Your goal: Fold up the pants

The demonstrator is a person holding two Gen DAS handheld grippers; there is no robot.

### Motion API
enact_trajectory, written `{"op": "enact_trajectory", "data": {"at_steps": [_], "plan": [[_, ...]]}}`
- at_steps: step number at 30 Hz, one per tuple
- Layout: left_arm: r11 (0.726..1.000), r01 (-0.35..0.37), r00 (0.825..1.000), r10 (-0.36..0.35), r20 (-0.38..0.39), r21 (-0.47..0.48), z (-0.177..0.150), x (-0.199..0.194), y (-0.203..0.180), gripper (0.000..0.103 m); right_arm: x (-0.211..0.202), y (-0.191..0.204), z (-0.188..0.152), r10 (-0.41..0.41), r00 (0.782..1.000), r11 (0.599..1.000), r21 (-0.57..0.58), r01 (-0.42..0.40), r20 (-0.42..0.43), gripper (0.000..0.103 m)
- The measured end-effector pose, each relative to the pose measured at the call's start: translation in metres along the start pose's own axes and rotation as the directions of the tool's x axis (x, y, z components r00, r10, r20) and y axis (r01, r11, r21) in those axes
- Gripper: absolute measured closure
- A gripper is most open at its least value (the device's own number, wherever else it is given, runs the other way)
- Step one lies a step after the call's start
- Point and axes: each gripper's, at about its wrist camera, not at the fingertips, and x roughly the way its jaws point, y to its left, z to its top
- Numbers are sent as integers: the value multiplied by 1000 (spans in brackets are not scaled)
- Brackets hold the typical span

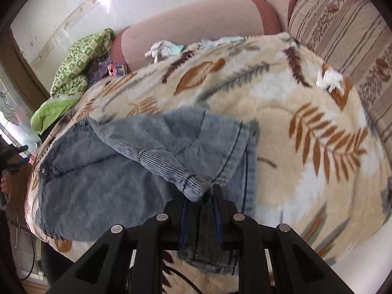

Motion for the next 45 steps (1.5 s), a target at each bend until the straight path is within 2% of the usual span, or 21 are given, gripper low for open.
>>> {"op": "enact_trajectory", "data": {"at_steps": [4,7,16,18,19,21,22,23,27,30,32,35,37,40,43,45], "plan": [[1000,-21,999,21,-33,14,14,26,-11,43,9,-2,-7,16,1000,999,31,-16,-10,84],[1000,-9,998,9,-54,-9,27,49,-15,43,15,-4,-8,25,1000,999,48,-24,-10,84],[997,-77,984,72,-164,-27,56,131,-20,45,28,-12,-6,56,998,994,95,-54,-17,84],[997,-69,979,61,-192,-35,56,143,-19,63,30,-13,-3,60,998,993,102,-58,-15,84],[997,-69,977,61,-202,-34,56,147,-19,78,32,-14,-2,61,998,993,106,-59,-16,84],[996,-90,977,84,-196,-20,54,151,-21,89,33,-15,-2,62,998,992,111,-60,-14,84],[994,-105,977,102,-185,-9,54,151,-22,99,33,-15,-1,61,998,992,112,-60,-11,84],[994,-114,979,111,-170,-6,54,148,-21,99,33,-15,0,61,998,992,113,-60,-8,84],[997,-75,993,72,-89,-24,56,124,-19,100,30,-18,0,61,998,990,127,-62,11,84],[999,27,999,-27,-19,-25,55,85,-22,101,24,-22,0,64,997,985,156,-71,46,84],[994,107,994,-107,32,3,50,48,-28,101,19,-28,1,74,995,978,187,-87,72,84],[979,192,975,-199,103,74,34,-11,-37,101,11,-39,2,86,991,965,238,-108,99,84],[972,194,966,-213,144,131,15,-46,-42,100,2,-46,2,88,989,957,264,-117,118,84],[958,223,950,-255,182,180,-23,-93,-27,100,-13,-59,-2,80,986,949,293,-120,143,84],[961,175,963,-213,168,212,-70,-111,-1,100,-22,-75,-7,81,987,942,313,-120,136,84],[972,134,980,-159,116,194,-102,-104,25,100,-20,-85,-9,78,994,942,320,-99,78,84]]}}
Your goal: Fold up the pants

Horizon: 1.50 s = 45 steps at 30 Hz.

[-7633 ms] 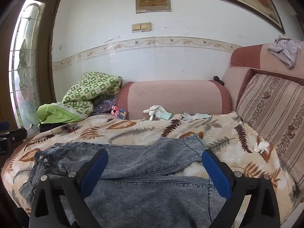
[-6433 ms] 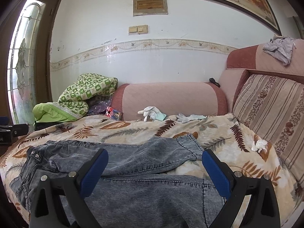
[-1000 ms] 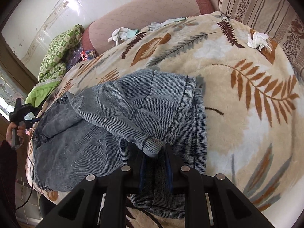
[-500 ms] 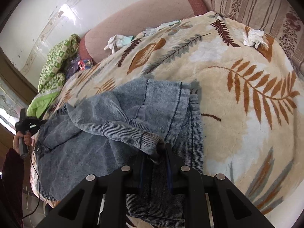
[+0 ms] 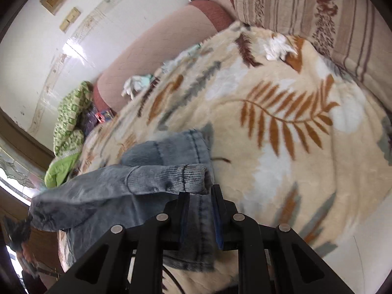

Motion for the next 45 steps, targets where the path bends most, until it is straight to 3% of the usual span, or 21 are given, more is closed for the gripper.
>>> {"op": "enact_trajectory", "data": {"at_steps": [2,4,6,7,9,11,12,14,17,20,22,24,27,29,31,34,37,40,42,43,45], "plan": [[998,-40,995,36,-93,-42,-39,8,27,100,8,-13,-1,-7,996,1000,25,9,-92,80],[991,-116,975,99,-200,-74,-72,19,51,100,16,-29,-2,-36,982,997,57,47,-187,79],[982,-150,961,116,-250,-119,-89,22,70,99,15,-46,-3,-45,972,993,94,68,-230,78],[979,-150,962,112,-249,-138,-92,20,73,99,11,-54,-1,-32,974,992,115,58,-224,76],[967,-236,957,213,-199,-100,-83,8,67,99,-2,-62,4,-53,981,987,136,80,-185,66],[956,-286,953,277,-121,-64,-66,-7,54,99,-16,-61,14,-47,992,987,146,64,-115,34],[954,-295,954,290,-73,-57,-56,-15,45,99,-21,-58,18,-26,997,987,153,37,-74,30],[967,-256,967,257,3,-6,-42,-22,19,99,-20,-47,30,9,999,990,141,-5,-31,29],[977,-179,984,177,26,116,-35,-6,-32,99,7,-17,42,11,999,995,95,-6,-53,29],[971,-108,992,118,-37,212,-40,33,-73,99,45,18,43,-8,994,999,48,13,-108,29],[964,-105,990,126,-69,245,-45,63,-87,99,70,41,38,-53,987,998,10,55,-150,29],[963,-116,983,147,-113,244,-48,96,-90,99,86,53,36,-125,983,992,-15,124,-134,28],[964,-185,964,215,-153,190,-53,133,-69,99,97,63,39,-174,981,982,-86,167,-89,40],[979,-180,966,194,-171,98,-57,141,-47,99,97,66,40,-255,966,959,-136,247,-44,84],[986,-164,974,165,-156,21,-57,144,-33,101,94,54,48,-299,954,943,-152,295,-2,93],[990,-141,983,140,-116,-5,-59,141,-26,101,93,21,54,-352,936,935,-37,351,-21,95],[987,-153,986,156,-63,48,-69,139,-30,101,78,20,57,-188,982,982,21,189,-33,91],[972,-191,981,194,-12,134,-79,138,-39,101,58,76,51,-54,998,992,-116,56,24,86],[970,-196,980,199,-5,144,-80,135,-40,101,59,122,42,68,997,970,-232,-71,-20,50],[972,-191,981,193,-7,135,-78,135,-38,101,64,145,37,126,989,955,-261,-141,-75,17],[977,-174,984,176,-8,123,-78,131,-35,101,73,185,22,224,966,920,-299,-253,-129,14]]}}
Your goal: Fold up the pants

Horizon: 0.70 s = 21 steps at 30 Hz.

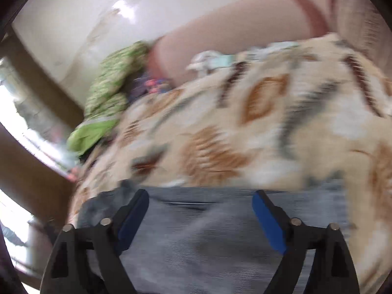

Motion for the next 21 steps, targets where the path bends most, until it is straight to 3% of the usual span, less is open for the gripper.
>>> {"op": "enact_trajectory", "data": {"at_steps": [2,4,6,13,16,18,19,20,21], "plan": [[1000,13,1000,-13,0,2,-2,-2,3,101,27,33,-1,51,997,996,-67,-55,-58,16],[1000,11,1000,-11,3,17,-3,-5,2,101,59,60,-8,40,989,988,-139,-60,-146,18],[999,-1,1000,1,9,47,-6,-6,-2,101,91,76,-14,19,976,980,-189,-61,-218,27],[994,-3,1000,0,27,108,-14,-12,-4,101,165,82,-11,-36,926,970,-235,-58,-376,31],[994,7,1000,-10,26,110,-14,-12,-3,101,181,87,-14,-48,887,961,-263,-84,-459,33],[994,15,1000,-18,26,110,-14,-12,-3,101,185,95,-18,-89,869,945,-317,-81,-487,39],[994,17,999,-20,26,109,-14,-12,-2,101,183,98,-20,-125,867,932,-357,-64,-482,51],[994,19,999,-22,25,108,-14,-12,-2,101,182,101,-22,-158,863,919,-392,-50,-480,70],[994,20,999,-22,24,108,-14,-12,-2,101,180,103,-23,-192,859,906,-422,-30,-474,74]]}}
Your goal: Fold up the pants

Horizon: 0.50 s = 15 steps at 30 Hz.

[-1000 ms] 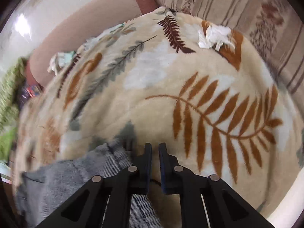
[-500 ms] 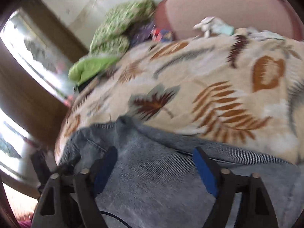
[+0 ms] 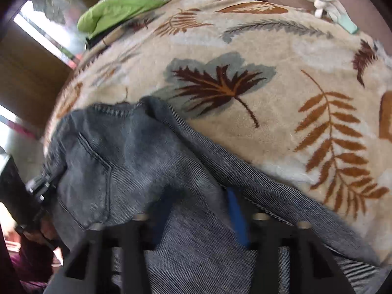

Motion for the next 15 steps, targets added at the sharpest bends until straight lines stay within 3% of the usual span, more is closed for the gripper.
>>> {"op": "enact_trajectory", "data": {"at_steps": [2,5,9,12,13,15], "plan": [[1000,2,1000,-2,-3,-6,0,0,0,101,-1,6,-2,-59,998,998,-25,59,-8,88],[1000,-5,1000,5,-13,-18,2,-1,0,101,-6,13,-2,-142,989,989,-25,143,30,98],[1000,-21,999,20,-27,-19,2,-5,-2,101,-4,24,5,-268,961,963,-17,270,71,101],[999,-25,999,24,-33,-28,-1,-10,-2,101,11,25,13,-380,922,924,-5,381,75,103],[999,-25,999,24,-35,-31,-2,-12,-2,101,16,22,16,-388,919,922,17,388,67,103],[999,-20,999,19,-38,-30,-4,-17,-3,101,8,11,20,-309,947,949,96,301,84,103]]}}
